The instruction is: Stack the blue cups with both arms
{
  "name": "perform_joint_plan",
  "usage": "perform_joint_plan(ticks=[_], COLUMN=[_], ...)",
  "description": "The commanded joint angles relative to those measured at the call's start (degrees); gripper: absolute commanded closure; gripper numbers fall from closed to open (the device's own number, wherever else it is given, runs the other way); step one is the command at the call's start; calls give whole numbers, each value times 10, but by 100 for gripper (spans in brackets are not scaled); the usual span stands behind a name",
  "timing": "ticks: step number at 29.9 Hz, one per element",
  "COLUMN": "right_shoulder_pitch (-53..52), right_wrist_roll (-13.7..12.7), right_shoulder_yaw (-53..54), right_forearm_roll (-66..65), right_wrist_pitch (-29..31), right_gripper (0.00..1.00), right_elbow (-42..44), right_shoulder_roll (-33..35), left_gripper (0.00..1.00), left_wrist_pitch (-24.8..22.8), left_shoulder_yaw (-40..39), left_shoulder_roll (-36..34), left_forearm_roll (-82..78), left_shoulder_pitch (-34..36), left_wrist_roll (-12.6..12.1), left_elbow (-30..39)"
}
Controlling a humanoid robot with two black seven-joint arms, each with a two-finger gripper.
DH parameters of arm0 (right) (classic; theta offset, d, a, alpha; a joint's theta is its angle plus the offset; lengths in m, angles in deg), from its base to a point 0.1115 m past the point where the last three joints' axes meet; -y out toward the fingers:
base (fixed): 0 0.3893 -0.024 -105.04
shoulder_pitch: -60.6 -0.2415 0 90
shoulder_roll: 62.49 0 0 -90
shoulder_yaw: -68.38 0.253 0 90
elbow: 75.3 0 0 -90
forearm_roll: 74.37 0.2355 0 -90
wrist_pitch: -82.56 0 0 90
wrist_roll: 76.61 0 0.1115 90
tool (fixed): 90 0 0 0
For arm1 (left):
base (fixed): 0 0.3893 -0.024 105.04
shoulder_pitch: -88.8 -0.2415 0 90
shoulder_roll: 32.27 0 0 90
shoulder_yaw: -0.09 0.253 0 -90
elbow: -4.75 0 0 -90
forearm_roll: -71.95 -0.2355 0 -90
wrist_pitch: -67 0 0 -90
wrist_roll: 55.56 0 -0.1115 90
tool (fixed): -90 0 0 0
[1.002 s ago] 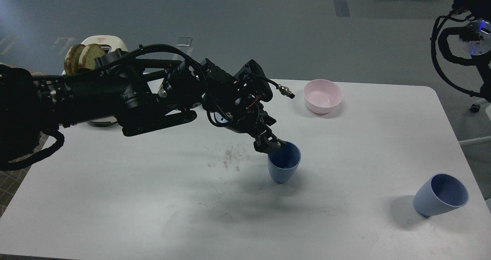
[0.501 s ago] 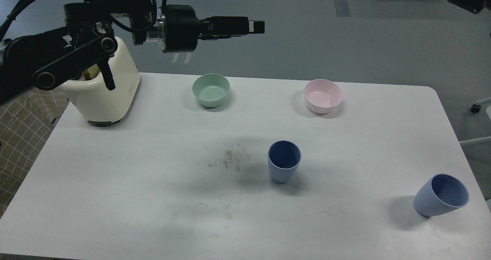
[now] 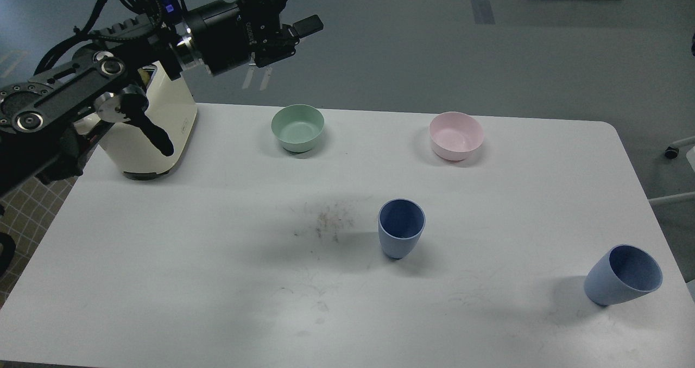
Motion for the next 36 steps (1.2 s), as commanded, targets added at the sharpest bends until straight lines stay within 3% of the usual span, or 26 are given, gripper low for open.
perform_joint_plan(ticks=[1,13,36], right_shoulder_pitch=[1,2,71], right_wrist_roll=[0,0,0], right_shoulder_yaw=[-51,-168,-170], right_forearm_roll=[-65,-72,-78], right_wrist_pitch=[0,-25,-52], right_gripper=[0,3,14], right_elbow=[-2,4,99], right_shoulder_roll=[17,-16,-179], left_gripper=[5,5,5], left_wrist_pitch=[0,0,0], left_shoulder_yaw=[-3,-6,-29], left_shoulder_roll=[9,33,21], left_forearm_roll=[-1,-6,-5], left_shoulder_pitch=[-2,-27,-46], left_wrist_roll=[0,-3,-15], left_elbow=[1,3,8])
